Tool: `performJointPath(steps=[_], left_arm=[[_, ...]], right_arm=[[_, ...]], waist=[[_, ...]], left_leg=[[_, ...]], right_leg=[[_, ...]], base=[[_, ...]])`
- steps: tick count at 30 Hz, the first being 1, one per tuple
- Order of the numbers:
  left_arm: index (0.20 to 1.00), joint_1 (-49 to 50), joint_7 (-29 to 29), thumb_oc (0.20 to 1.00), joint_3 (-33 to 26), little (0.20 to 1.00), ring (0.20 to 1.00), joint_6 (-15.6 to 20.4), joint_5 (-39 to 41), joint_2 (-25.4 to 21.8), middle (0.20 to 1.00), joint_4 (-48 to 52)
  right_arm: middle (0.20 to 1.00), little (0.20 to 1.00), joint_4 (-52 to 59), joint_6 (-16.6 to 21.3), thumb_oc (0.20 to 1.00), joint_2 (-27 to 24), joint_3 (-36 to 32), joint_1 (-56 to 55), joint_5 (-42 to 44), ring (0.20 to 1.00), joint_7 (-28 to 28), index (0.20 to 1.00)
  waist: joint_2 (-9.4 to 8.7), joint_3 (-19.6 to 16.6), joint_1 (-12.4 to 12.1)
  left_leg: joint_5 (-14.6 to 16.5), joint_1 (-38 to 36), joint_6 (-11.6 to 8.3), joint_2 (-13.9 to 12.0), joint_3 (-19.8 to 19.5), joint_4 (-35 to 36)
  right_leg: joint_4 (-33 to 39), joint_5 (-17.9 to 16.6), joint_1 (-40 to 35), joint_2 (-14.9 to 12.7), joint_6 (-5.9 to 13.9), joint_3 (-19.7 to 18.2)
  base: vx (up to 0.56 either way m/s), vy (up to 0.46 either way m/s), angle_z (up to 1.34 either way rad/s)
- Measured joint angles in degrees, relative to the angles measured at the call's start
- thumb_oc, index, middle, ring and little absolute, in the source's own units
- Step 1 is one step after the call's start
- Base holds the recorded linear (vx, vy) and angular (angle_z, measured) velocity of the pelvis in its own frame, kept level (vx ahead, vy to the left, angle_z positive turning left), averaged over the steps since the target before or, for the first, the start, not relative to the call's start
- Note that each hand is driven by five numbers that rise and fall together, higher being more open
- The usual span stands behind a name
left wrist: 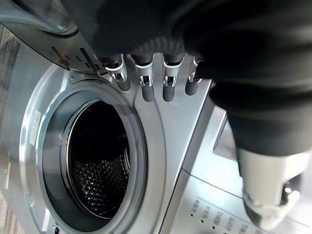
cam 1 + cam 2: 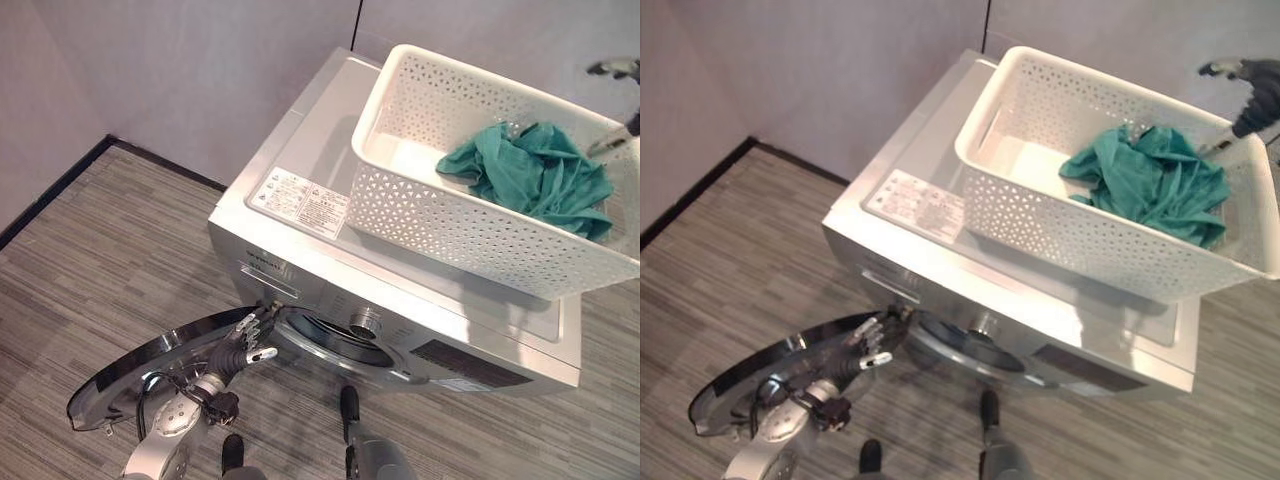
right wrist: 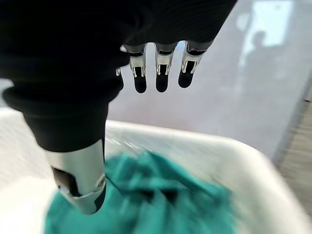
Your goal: Grab the laundry basket,head to the washer,open it,put in the laundry and shut it.
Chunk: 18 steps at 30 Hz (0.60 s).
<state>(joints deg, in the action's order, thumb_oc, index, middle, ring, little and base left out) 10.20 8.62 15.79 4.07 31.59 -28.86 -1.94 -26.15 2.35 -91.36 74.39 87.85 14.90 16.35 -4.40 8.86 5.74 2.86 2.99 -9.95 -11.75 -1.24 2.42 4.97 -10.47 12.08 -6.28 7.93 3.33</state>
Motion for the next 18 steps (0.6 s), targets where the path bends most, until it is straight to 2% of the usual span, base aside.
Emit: performJointPath(steps=[7, 11, 18], left_arm=[[1.0, -0.58, 1.25, 1.0, 0.36, 1.0, 1.0, 0.0, 0.0, 2.37, 1.0, -1.02], [1.0, -1.23, 1.35, 1.0, 0.68, 1.0, 1.0, 0.0, -0.1, 2.42, 1.0, -1.02], [1.0, -1.23, 1.35, 1.0, 0.66, 1.0, 1.0, -0.02, -0.17, 2.41, 1.0, -1.04]], right_arm=[[1.0, 1.0, 3.83, 0.26, 1.0, -0.53, -1.56, -6.08, 0.03, 1.0, 2.55, 1.0], [1.0, 1.0, 5.23, 0.21, 1.0, -0.27, -7.33, -14.25, 0.0, 1.0, 3.0, 1.0], [1.0, 1.0, 5.33, 0.14, 1.0, 0.8, -11.57, -18.08, -0.34, 1.0, 3.55, 1.0]], waist=[[1.4, 0.08, 0.4], [2.35, 0.15, -0.18], [3.07, 0.25, -0.46]], left_leg=[[-0.37, 0.45, -0.6, -1.48, 0.0, 0.12], [-0.92, 2.29, -0.51, -1.83, -0.48, 0.11], [-1.6, 2.85, -0.83, -2.63, -1.57, 0.79]], right_leg=[[0.01, 0.18, 0.5, 1.4, -0.53, 0.29], [0.0, -0.4, 2.06, 1.77, -1.39, 0.59], [0.0, -0.45, 2.16, 2.35, -1.7, 1.94]], base=[[0.02, -0.051, -0.01], [0.0, -0.03, 0.03], [0.01, -0.019, 0.07]])
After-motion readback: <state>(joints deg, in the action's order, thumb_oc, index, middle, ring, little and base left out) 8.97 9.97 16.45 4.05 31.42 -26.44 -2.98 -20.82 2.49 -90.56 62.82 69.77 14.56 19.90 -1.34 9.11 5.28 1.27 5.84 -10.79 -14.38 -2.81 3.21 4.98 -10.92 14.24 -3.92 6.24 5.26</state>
